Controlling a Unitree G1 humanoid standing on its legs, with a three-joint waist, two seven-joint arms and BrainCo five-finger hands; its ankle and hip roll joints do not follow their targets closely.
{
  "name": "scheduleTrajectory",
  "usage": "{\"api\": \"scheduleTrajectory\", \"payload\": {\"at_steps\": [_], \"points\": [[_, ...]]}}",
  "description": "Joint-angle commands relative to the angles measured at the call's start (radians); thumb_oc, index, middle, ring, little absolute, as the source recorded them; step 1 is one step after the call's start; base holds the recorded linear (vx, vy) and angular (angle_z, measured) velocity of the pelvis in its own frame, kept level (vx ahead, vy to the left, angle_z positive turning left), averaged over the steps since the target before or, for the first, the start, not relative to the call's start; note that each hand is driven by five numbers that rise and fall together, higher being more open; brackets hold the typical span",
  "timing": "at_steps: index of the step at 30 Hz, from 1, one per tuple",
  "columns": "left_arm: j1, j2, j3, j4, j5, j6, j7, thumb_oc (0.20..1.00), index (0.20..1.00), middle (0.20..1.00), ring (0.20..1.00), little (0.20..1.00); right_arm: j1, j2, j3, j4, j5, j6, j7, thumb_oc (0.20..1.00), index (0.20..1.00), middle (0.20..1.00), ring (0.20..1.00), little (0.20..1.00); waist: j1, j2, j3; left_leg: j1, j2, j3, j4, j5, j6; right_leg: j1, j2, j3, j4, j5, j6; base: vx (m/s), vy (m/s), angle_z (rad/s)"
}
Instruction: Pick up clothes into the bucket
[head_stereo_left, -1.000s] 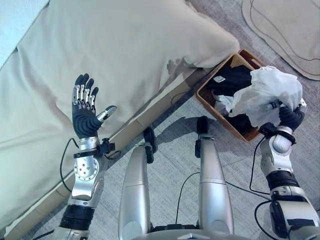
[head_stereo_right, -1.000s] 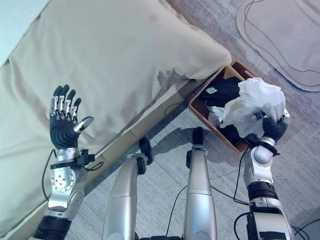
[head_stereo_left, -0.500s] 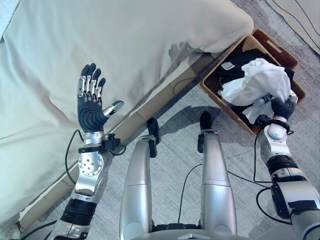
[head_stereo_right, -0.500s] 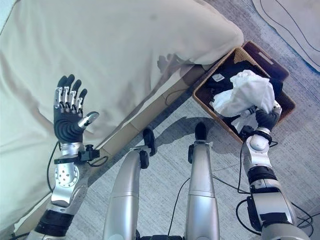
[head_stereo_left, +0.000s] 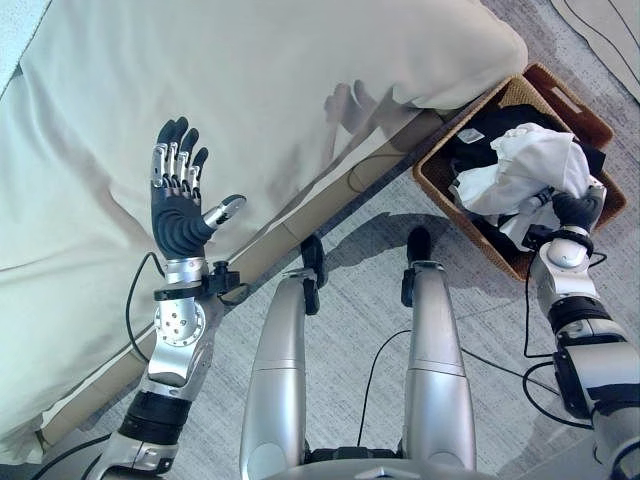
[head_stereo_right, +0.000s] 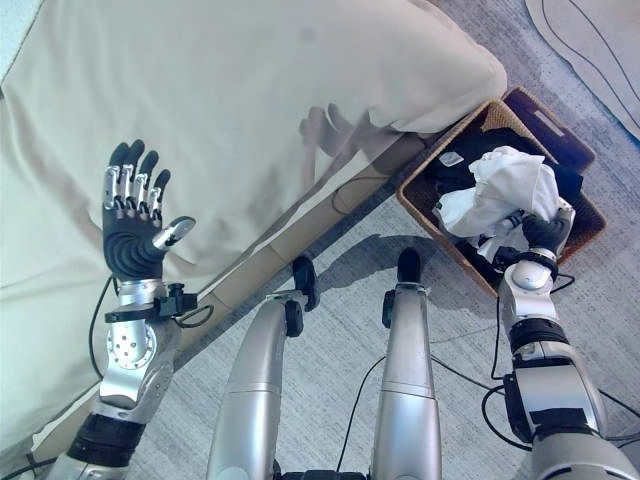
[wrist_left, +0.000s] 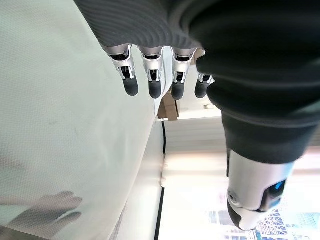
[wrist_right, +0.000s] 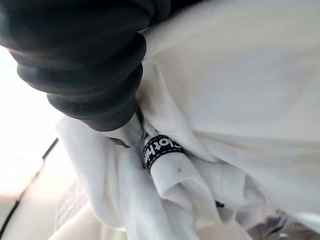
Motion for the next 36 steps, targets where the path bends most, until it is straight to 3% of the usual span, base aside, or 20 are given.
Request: {"api": "scheduleTrajectory", "payload": {"at_steps": [1, 2, 3, 5, 6, 9, 11, 14, 27, 28, 29, 30, 36], "points": [[0.048, 0.004, 0.018, -0.056, 0.028, -0.048, 0.012, 1.0, 1.0, 1.0, 1.0, 1.0, 0.035, -0.039, 0.028, 0.018, -0.029, -0.015, -0.04, 0.2, 0.2, 0.2, 0.2, 0.2, -0.029, 0.008, -0.121, -0.046, -0.033, 0.046, 0.051, -0.065, 0.05, -0.014, 0.038, -0.025, -0.126, 0.11, -0.013, 0.0, 0.0, 0.0], [0.051, 0.003, 0.018, -0.055, 0.026, -0.049, 0.013, 1.0, 1.0, 1.0, 1.0, 1.0, 0.025, -0.045, 0.03, 0.016, -0.04, -0.014, -0.051, 0.2, 0.2, 0.2, 0.2, 0.2, -0.029, 0.007, -0.123, -0.049, -0.031, 0.046, 0.049, -0.064, 0.05, -0.016, 0.038, -0.025, -0.128, 0.112, -0.012, 0.0, 0.0, 0.0], [0.052, 0.002, 0.019, -0.054, 0.024, -0.049, 0.013, 1.0, 1.0, 1.0, 1.0, 1.0, 0.024, -0.044, 0.029, 0.014, -0.045, -0.013, -0.059, 0.253, 0.253, 0.253, 0.253, 0.253, -0.029, 0.007, -0.123, -0.051, -0.03, 0.045, 0.049, -0.064, 0.05, -0.017, 0.037, -0.025, -0.129, 0.113, -0.012, 0.0, 0.0, 0.0], [0.052, 0.002, 0.02, -0.054, 0.023, -0.048, 0.014, 1.0, 1.0, 1.0, 1.0, 1.0, 0.023, -0.043, 0.03, 0.012, -0.051, -0.011, -0.063, 0.253, 0.253, 0.253, 0.253, 0.253, -0.029, 0.006, -0.124, -0.051, -0.029, 0.046, 0.048, -0.063, 0.05, -0.017, 0.037, -0.026, -0.13, 0.114, -0.012, 0.0, 0.0, 0.0], [0.052, 0.002, 0.02, -0.051, 0.022, -0.047, 0.014, 1.0, 1.0, 1.0, 1.0, 1.0, 0.02, -0.042, 0.042, 0.024, -0.077, 0.003, -0.063, 1.0, 1.0, 1.0, 1.0, 1.0, -0.029, 0.003, -0.125, -0.052, -0.028, 0.045, 0.049, -0.062, 0.05, -0.018, 0.038, -0.026, -0.131, 0.115, -0.013, 0.0, 0.0, 0.0], [0.048, 0.003, 0.023, -0.052, 0.021, -0.044, 0.013, 1.0, 1.0, 1.0, 1.0, 1.0, 0.018, -0.038, 0.059, 0.041, -0.105, 0.02, -0.06, 1.0, 1.0, 1.0, 1.0, 1.0, -0.029, 0.003, -0.127, -0.052, -0.026, 0.045, 0.046, -0.061, 0.051, -0.018, 0.039, -0.028, -0.131, 0.115, -0.013, 0.0, 0.0, 0.0], [0.046, 0.009, 0.03, -0.054, 0.026, -0.04, 0.015, 1.0, 1.0, 1.0, 1.0, 1.0, 0.012, -0.049, 0.124, 0.092, -0.229, 0.081, -0.059, 1.0, 1.0, 1.0, 1.0, 1.0, -0.028, -0.001, -0.132, -0.052, -0.026, 0.042, 0.042, -0.059, 0.051, -0.016, 0.04, -0.028, -0.137, 0.117, -0.014, 0.0, 0.0, 0.0], [0.047, 0.006, 0.042, -0.056, 0.022, -0.037, 0.012, 1.0, 1.0, 1.0, 1.0, 1.0, 0.014, -0.044, 0.157, 0.117, -0.298, 0.115, -0.046, 1.0, 1.0, 1.0, 1.0, 1.0, -0.031, -0.003, -0.138, -0.051, -0.026, 0.04, 0.038, -0.058, 0.052, -0.013, 0.04, -0.03, -0.14, 0.118, -0.013, 0.0, 0.0, 0.0], [0.023, -0.001, 0.076, -0.038, 0.025, -0.035, 0.016, 1.0, 1.0, 1.0, 1.0, 1.0, 0.098, 0.02, 0.146, 0.136, -0.359, 0.141, -0.04, 1.0, 1.0, 1.0, 1.0, 1.0, -0.042, -0.021, -0.164, 0.003, -0.023, 0.036, -0.009, -0.05, 0.053, 0.041, 0.039, -0.038, -0.194, 0.131, -0.006, -0.01, -0.001, 0.01], [0.018, -0.004, 0.078, -0.035, 0.024, -0.035, 0.015, 1.0, 1.0, 1.0, 1.0, 1.0, 0.112, 0.03, 0.135, 0.137, -0.352, 0.14, -0.038, 1.0, 1.0, 1.0, 1.0, 1.0, -0.047, -0.026, -0.162, 0.008, -0.024, 0.043, -0.036, -0.01, 0.06, 0.048, 0.031, -0.043, -0.228, 0.172, -0.008, 0.0, 0.0, 0.0], [0.019, -0.003, 0.077, -0.034, 0.024, -0.034, 0.014, 1.0, 1.0, 1.0, 1.0, 1.0, 0.113, 0.03, 0.135, 0.137, -0.352, 0.14, -0.038, 1.0, 1.0, 1.0, 1.0, 1.0, -0.044, -0.024, -0.166, 0.022, -0.023, 0.034, -0.033, -0.041, 0.052, 0.058, 0.035, -0.041, -0.216, 0.14, -0.003, -0.08, -0.009, -0.01], [0.012, -0.004, 0.078, -0.026, 0.027, -0.035, 0.014, 1.0, 1.0, 1.0, 1.0, 1.0, 0.135, 0.046, 0.121, 0.136, -0.343, 0.136, -0.039, 1.0, 1.0, 1.0, 1.0, 1.0, -0.051, -0.029, -0.166, 0.044, -0.023, 0.038, -0.074, 0.0, 0.056, 0.082, 0.029, -0.049, -0.26, 0.182, -0.003, 0.0, 0.0, 0.0], [0.008, -0.001, 0.095, 0.017, 0.042, -0.05, 0.022, 1.0, 1.0, 1.0, 1.0, 1.0, 0.237, 0.083, 0.044, 0.065, -0.275, 0.095, -0.038, 1.0, 1.0, 1.0, 1.0, 1.0, -0.061, -0.052, -0.168, 0.21, -0.021, 0.026, -0.244, 0.058, 0.042, 0.25, 0.017, -0.072, -0.424, 0.241, 0.017, -0.01, -0.006, 0.0]]}}
